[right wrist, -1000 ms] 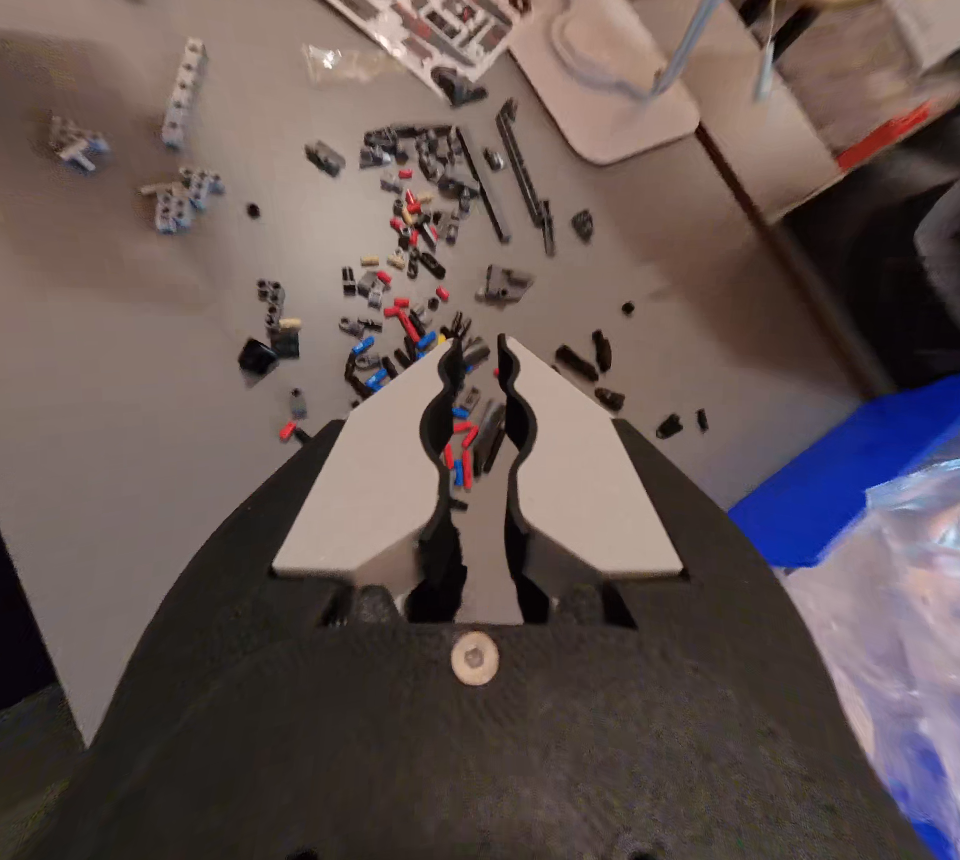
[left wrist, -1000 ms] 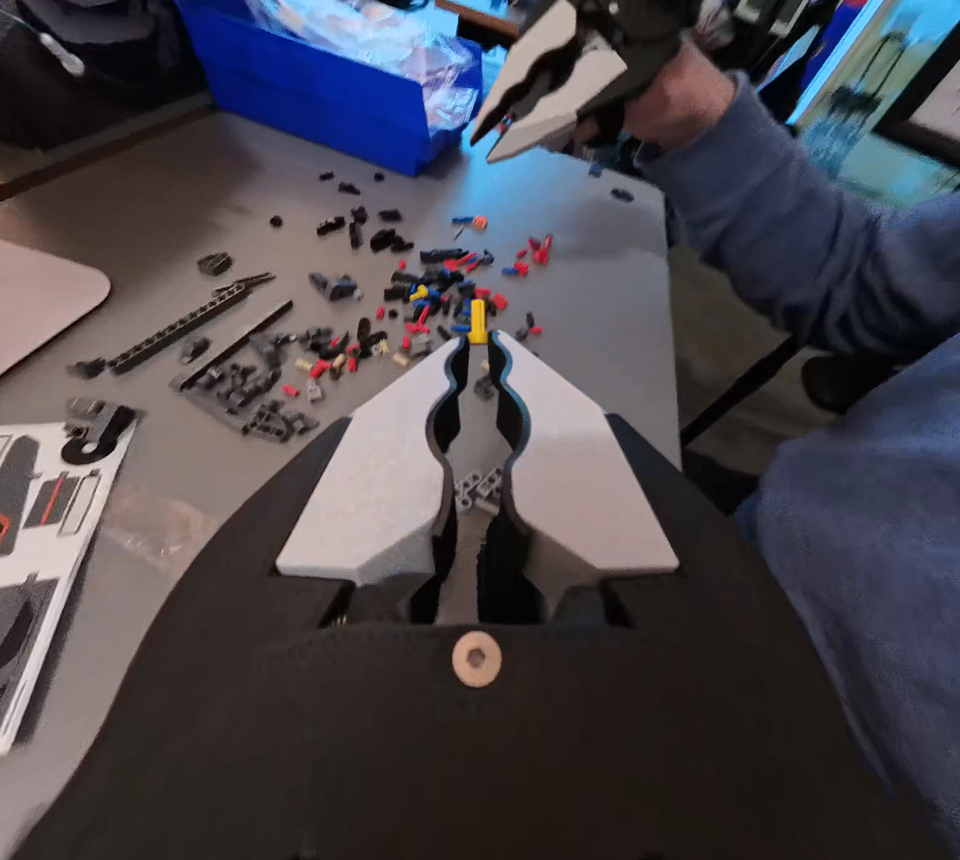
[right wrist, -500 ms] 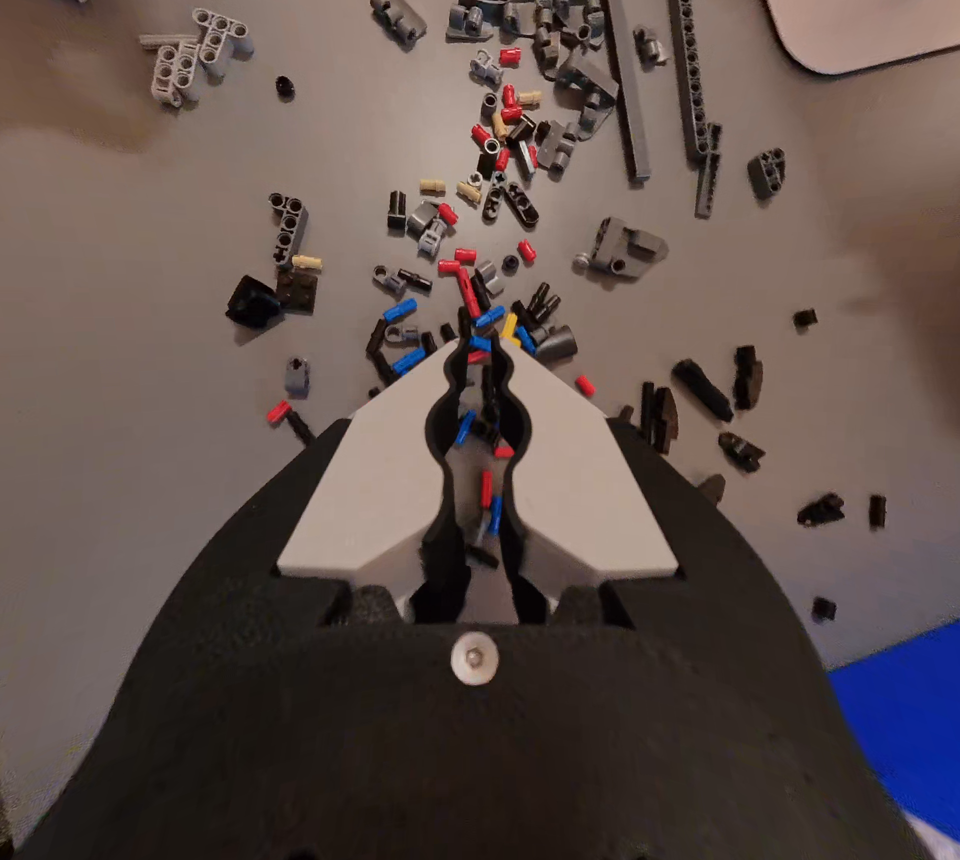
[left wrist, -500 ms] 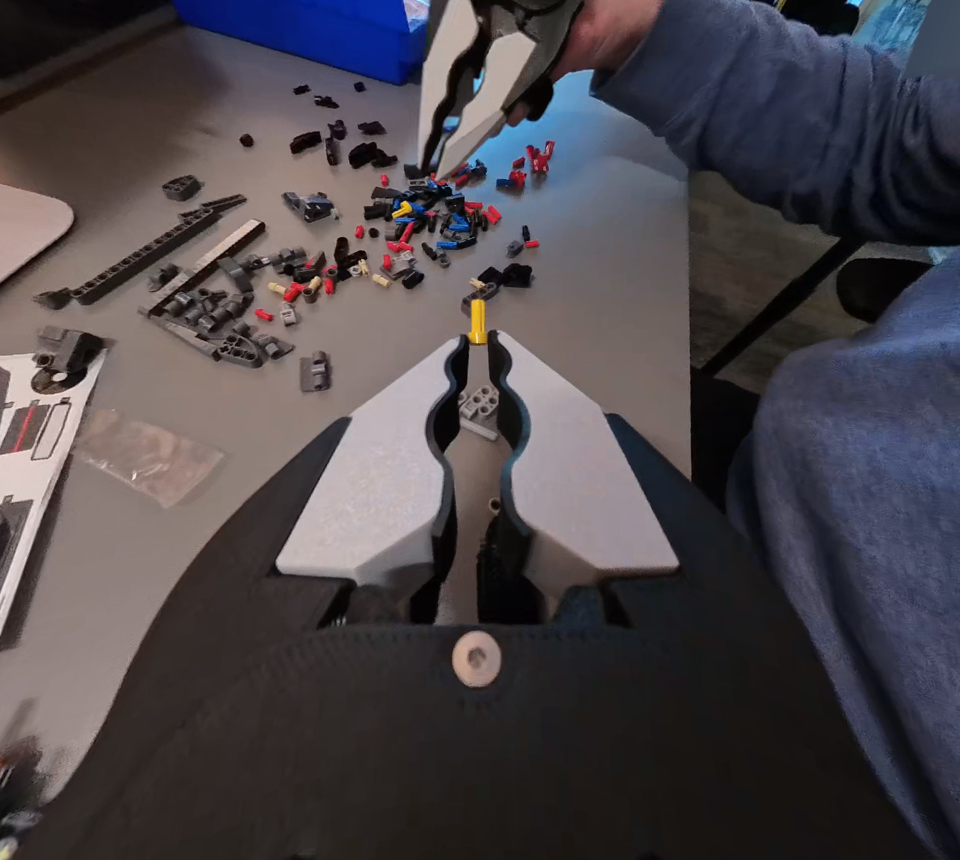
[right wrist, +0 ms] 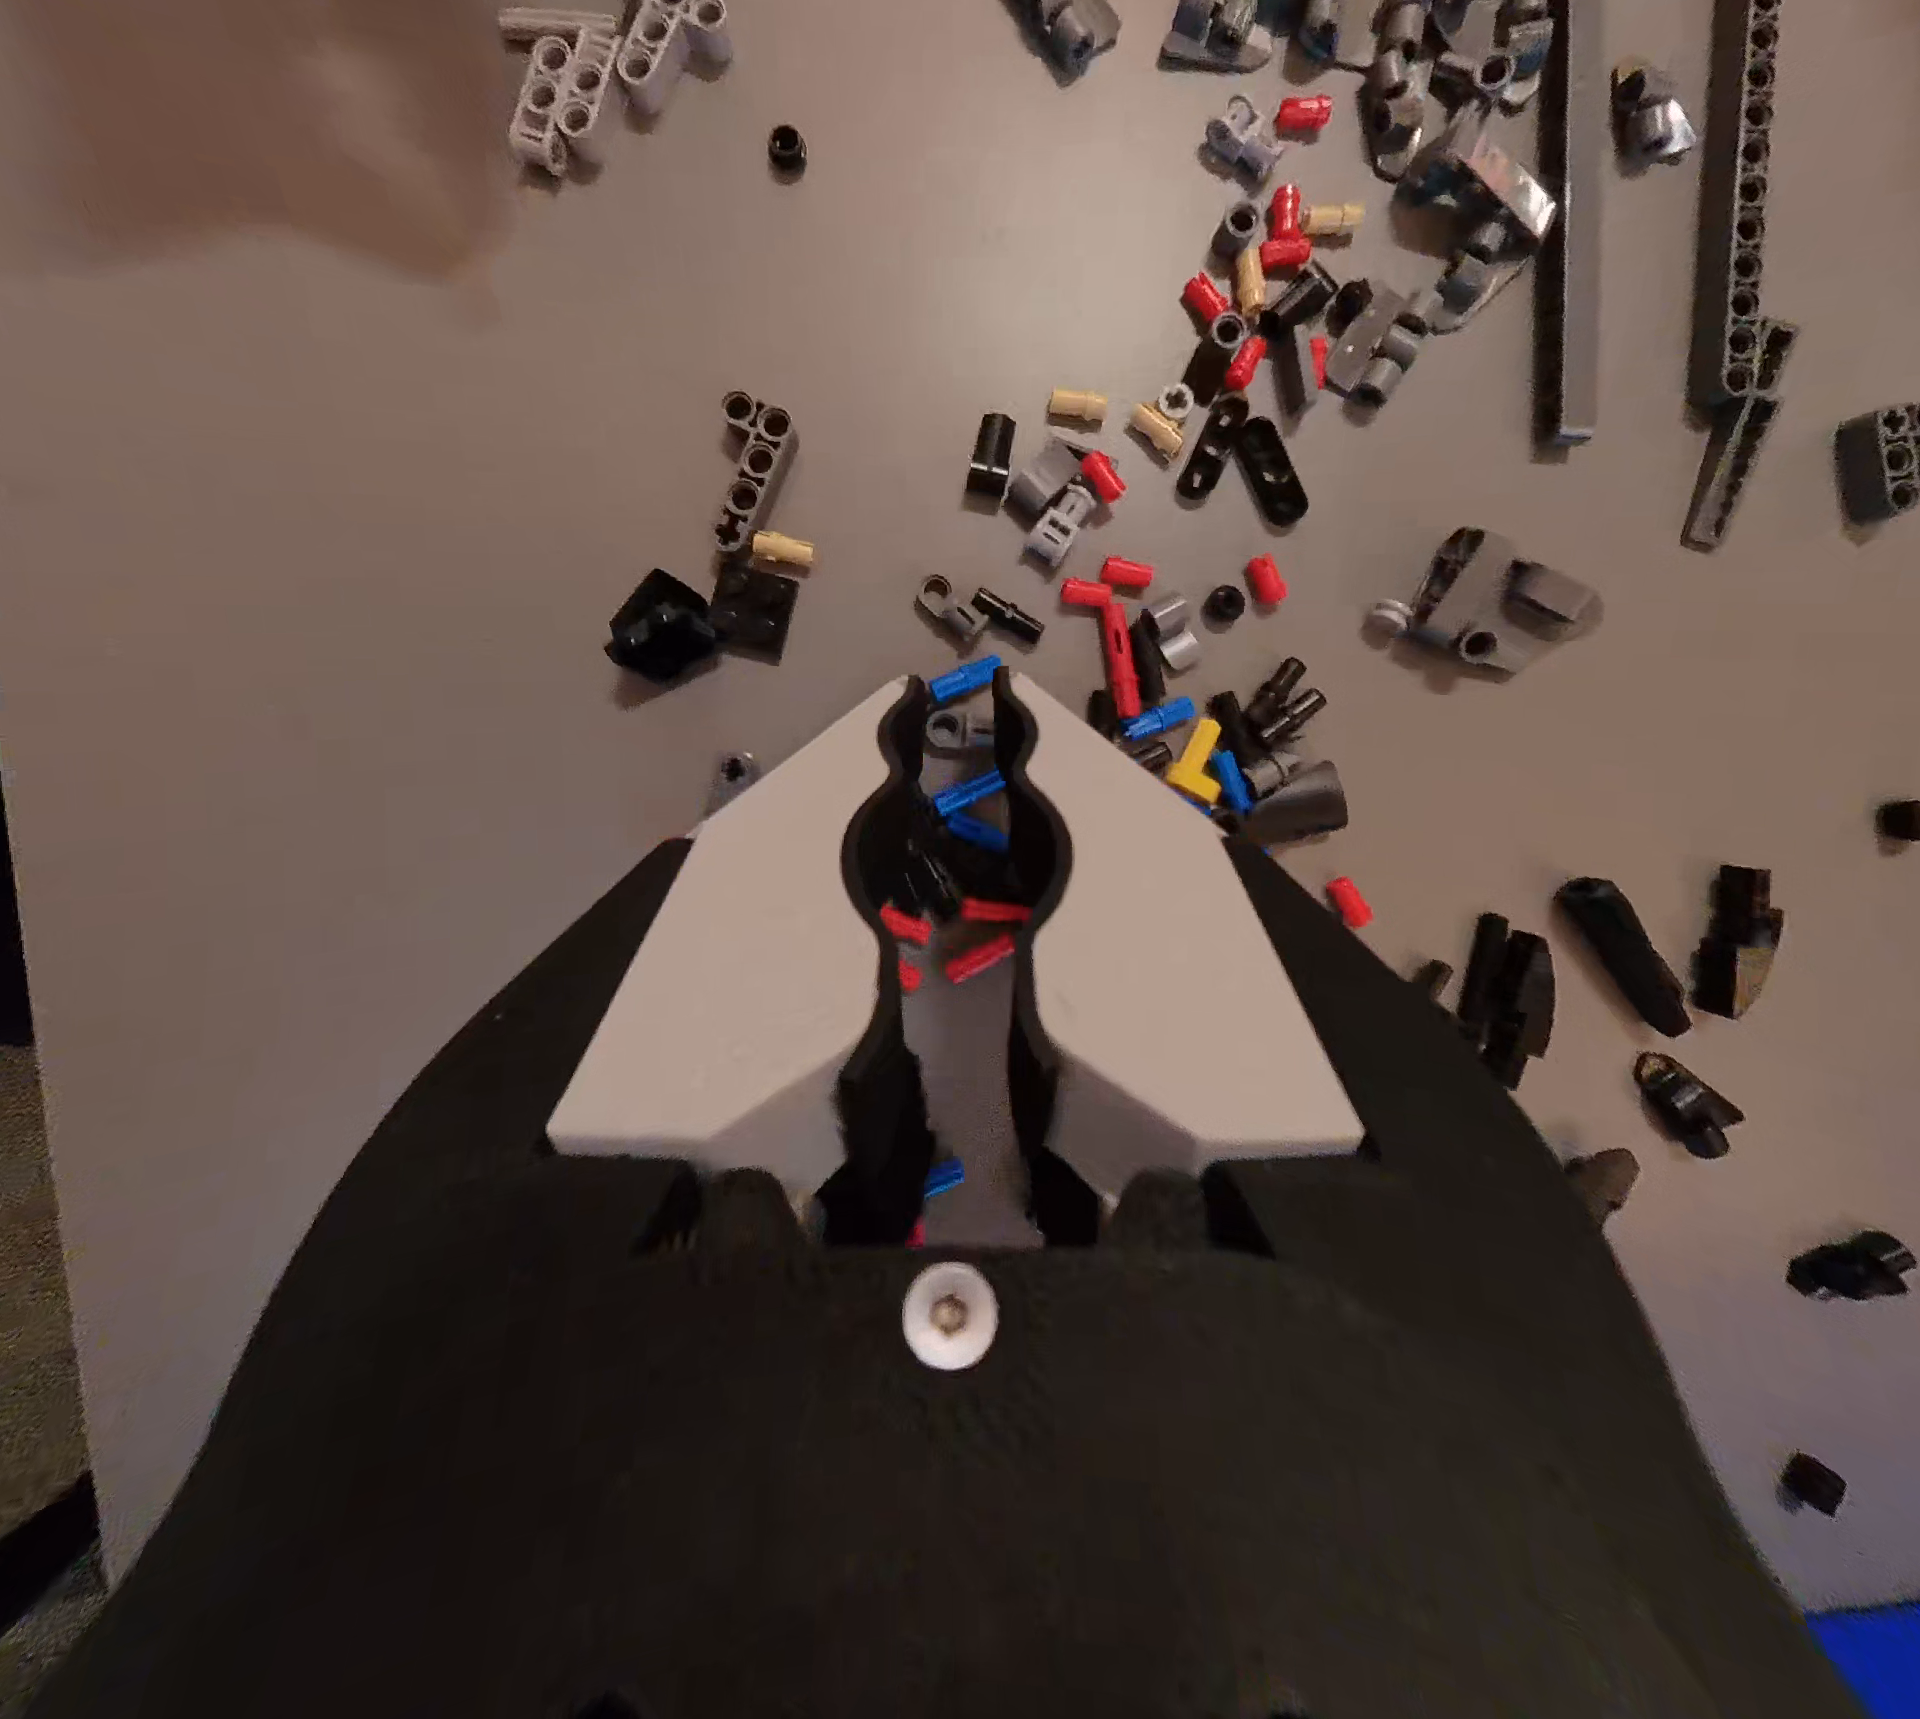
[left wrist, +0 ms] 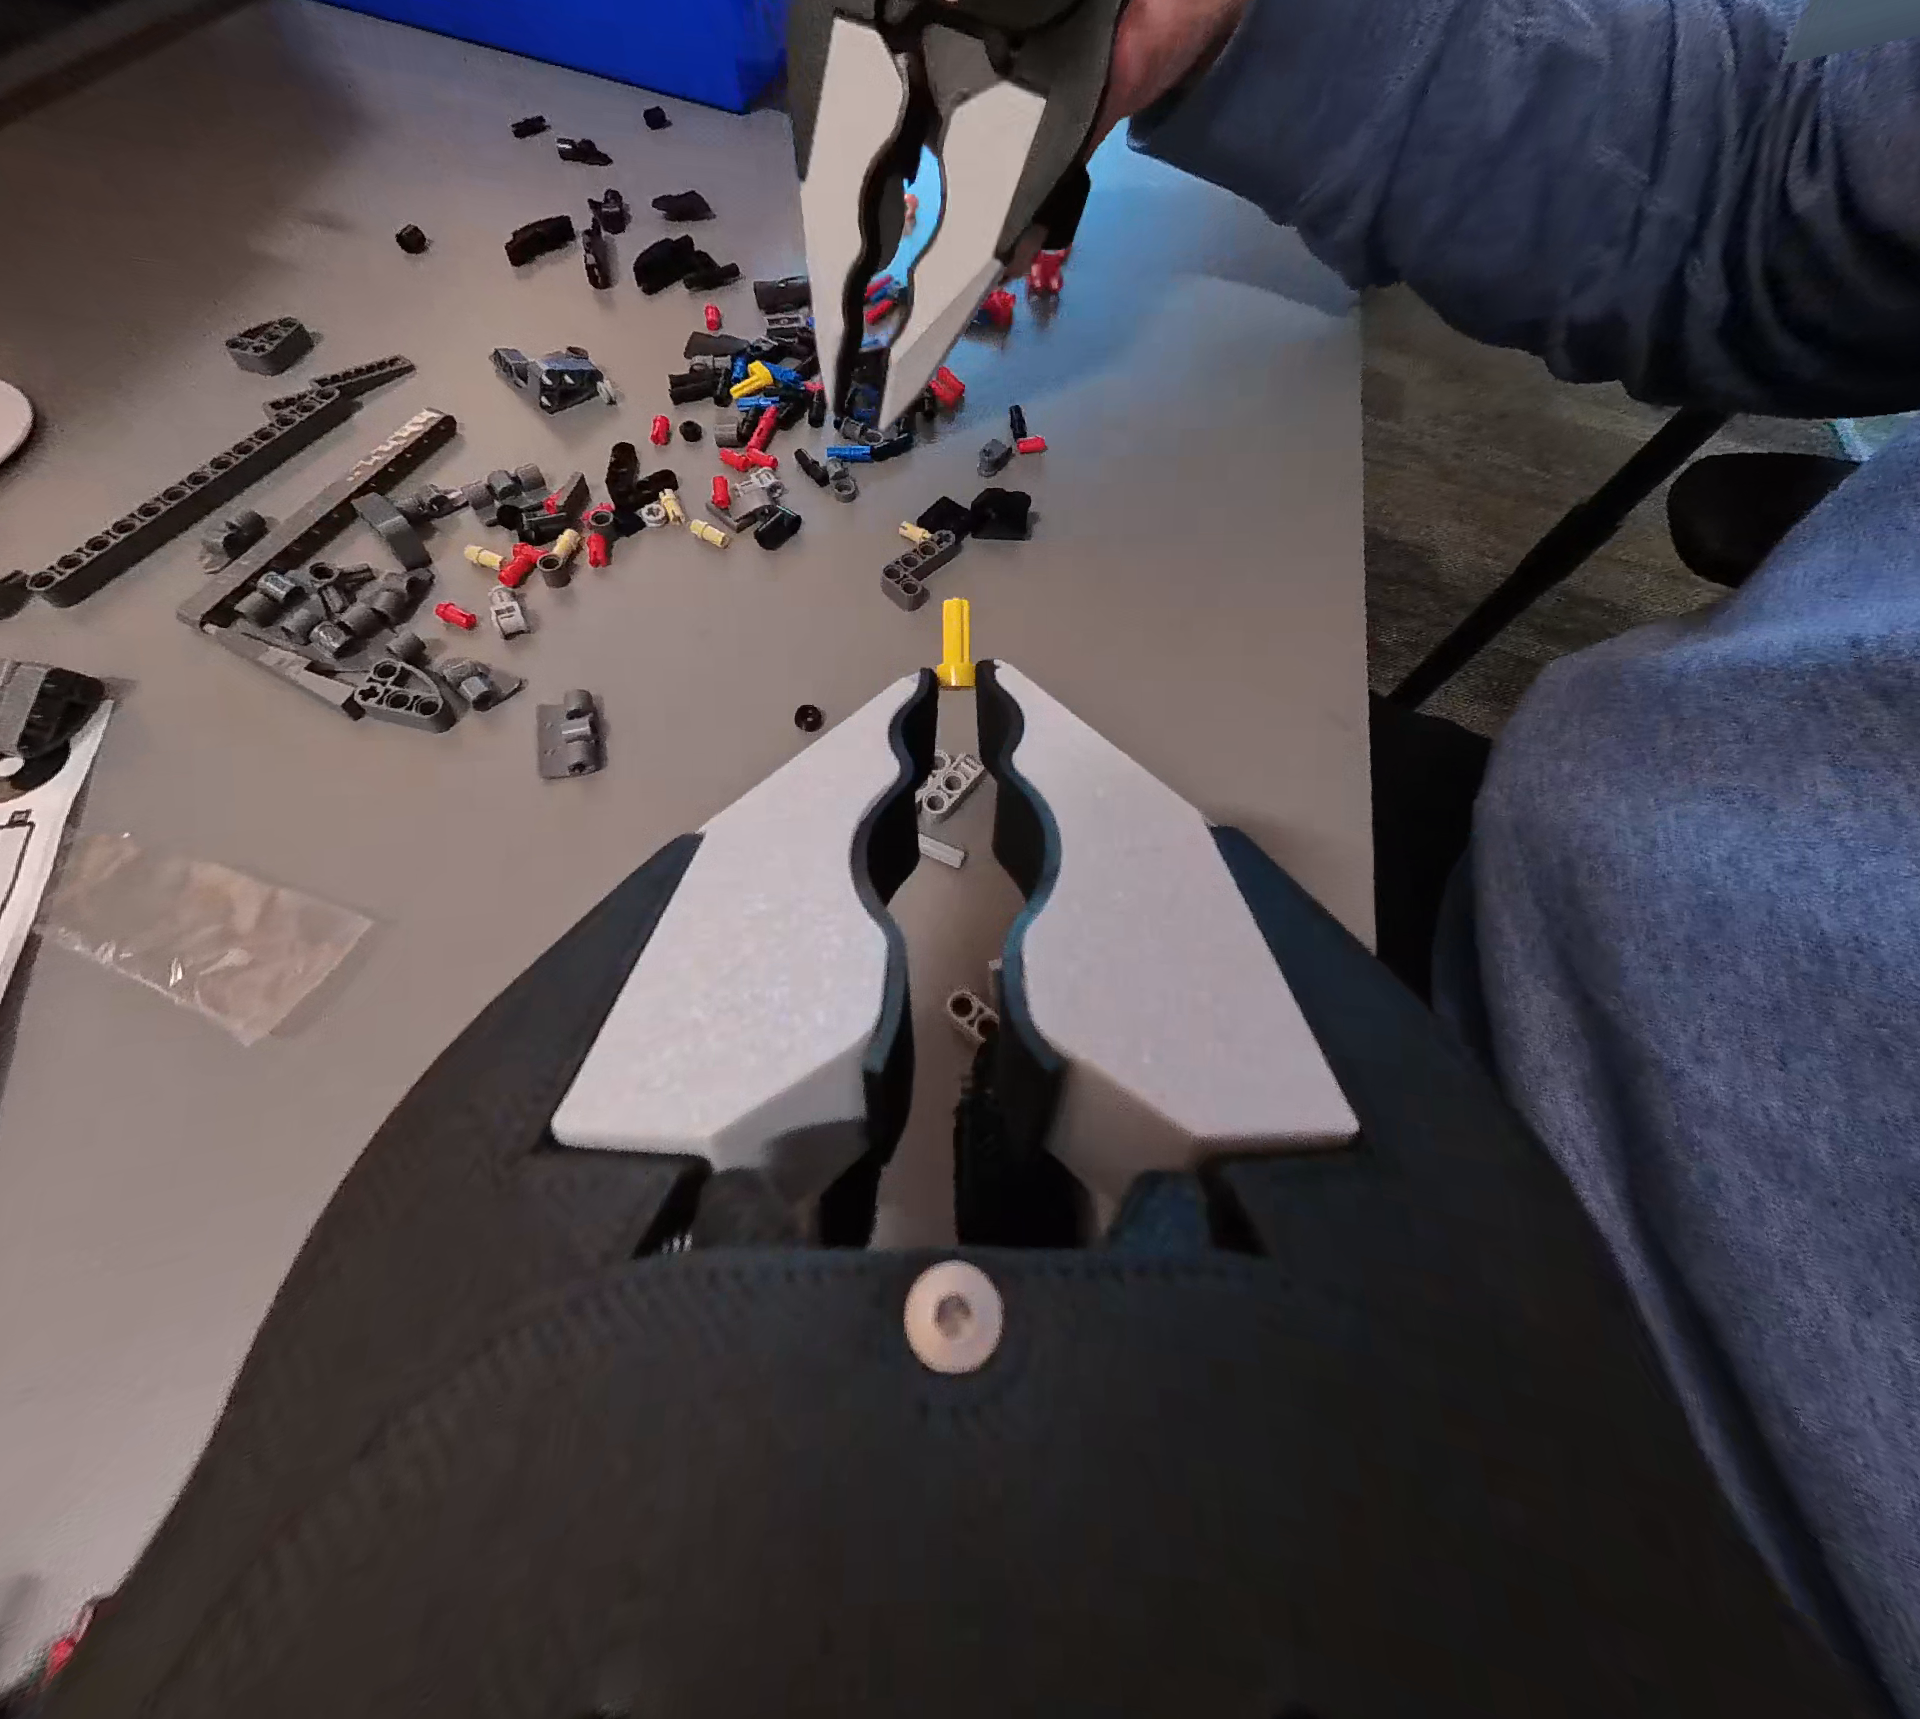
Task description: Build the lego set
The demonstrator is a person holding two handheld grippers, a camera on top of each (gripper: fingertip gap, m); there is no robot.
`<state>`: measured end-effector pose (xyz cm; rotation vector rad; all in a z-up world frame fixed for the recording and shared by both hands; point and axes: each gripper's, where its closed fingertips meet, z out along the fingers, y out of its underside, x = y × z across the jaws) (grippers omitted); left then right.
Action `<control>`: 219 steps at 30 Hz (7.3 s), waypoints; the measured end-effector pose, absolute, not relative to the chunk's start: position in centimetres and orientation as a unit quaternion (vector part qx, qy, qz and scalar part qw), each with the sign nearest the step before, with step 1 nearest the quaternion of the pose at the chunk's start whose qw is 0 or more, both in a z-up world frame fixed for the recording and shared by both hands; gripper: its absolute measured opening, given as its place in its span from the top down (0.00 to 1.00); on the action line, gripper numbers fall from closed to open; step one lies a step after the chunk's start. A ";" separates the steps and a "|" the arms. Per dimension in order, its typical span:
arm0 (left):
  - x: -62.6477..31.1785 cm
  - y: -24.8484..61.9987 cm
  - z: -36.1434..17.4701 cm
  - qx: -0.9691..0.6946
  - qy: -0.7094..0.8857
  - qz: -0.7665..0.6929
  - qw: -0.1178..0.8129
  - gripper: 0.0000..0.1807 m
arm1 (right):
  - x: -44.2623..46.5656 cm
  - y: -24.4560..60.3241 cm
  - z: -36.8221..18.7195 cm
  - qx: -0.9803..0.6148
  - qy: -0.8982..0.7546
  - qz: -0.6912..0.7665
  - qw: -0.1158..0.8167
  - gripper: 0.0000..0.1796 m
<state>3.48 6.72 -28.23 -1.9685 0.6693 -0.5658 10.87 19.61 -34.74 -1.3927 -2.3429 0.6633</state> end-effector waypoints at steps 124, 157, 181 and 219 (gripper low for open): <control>2.7 3.7 -31.0 -0.831 0.223 -0.232 0.453 0.97 | 24.3 27.9 -32.8 -0.664 -0.694 0.160 0.230 0.90; 2.7 2.9 -31.2 -0.836 0.202 -0.234 0.454 0.97 | 23.4 24.5 -34.5 -0.640 -0.716 0.191 0.202 0.92; 2.9 2.7 -31.7 -0.838 0.195 -0.241 0.450 0.97 | 20.2 23.6 -33.7 -0.611 -0.726 0.212 0.234 0.90; 2.7 2.9 -31.9 -0.837 0.194 -0.248 0.448 0.97 | 9.5 19.6 -34.5 -0.512 -0.802 0.236 0.199 0.83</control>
